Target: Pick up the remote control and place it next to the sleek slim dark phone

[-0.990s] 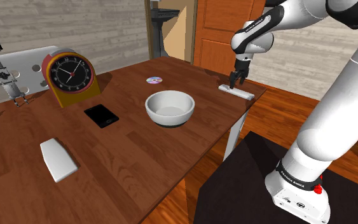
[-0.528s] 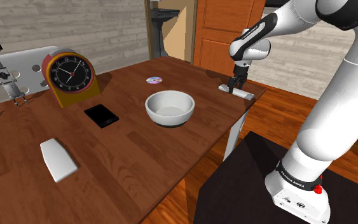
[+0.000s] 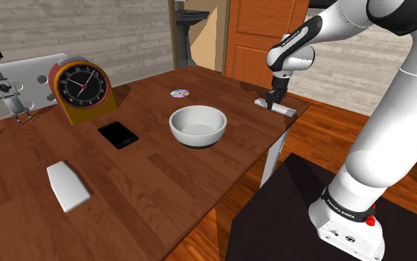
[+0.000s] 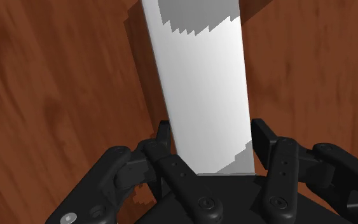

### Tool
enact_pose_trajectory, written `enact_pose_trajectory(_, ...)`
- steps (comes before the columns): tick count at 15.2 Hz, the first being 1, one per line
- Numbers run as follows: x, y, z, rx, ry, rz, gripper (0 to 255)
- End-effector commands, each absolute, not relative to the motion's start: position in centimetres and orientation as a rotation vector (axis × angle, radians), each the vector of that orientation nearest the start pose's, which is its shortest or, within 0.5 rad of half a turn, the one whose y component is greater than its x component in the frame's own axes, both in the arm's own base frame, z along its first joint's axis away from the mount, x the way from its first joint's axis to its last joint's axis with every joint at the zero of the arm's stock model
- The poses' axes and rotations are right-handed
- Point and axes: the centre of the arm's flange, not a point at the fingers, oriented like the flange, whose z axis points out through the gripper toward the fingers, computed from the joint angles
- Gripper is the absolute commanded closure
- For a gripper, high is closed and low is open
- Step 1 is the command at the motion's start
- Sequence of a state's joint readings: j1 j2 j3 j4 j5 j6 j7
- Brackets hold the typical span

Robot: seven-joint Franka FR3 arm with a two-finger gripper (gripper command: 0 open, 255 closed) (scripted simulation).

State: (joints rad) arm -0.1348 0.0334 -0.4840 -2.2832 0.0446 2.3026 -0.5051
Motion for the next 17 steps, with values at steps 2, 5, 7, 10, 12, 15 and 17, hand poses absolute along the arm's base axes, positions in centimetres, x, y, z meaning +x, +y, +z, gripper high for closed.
enact_pose_trajectory(2, 42.2, -29.9, 34.0, -3.113, 0.225, 0.000, 255)
enact_pose_trajectory(5, 42.2, -29.9, 33.9, -3.113, 0.225, 0.000, 255)
enact_pose_trajectory(7, 42.2, -29.9, 34.0, -3.113, 0.225, 0.000, 255)
enact_pose_trajectory(10, 42.2, -29.9, 35.0, -3.113, 0.225, 0.000, 255)
enact_pose_trajectory(12, 42.2, -29.9, 36.1, -3.113, 0.225, 0.000, 255)
enact_pose_trajectory(15, 42.2, -29.9, 37.6, -3.113, 0.225, 0.000, 255)
enact_pose_trajectory(17, 42.2, -29.9, 38.7, -3.113, 0.225, 0.000, 255)
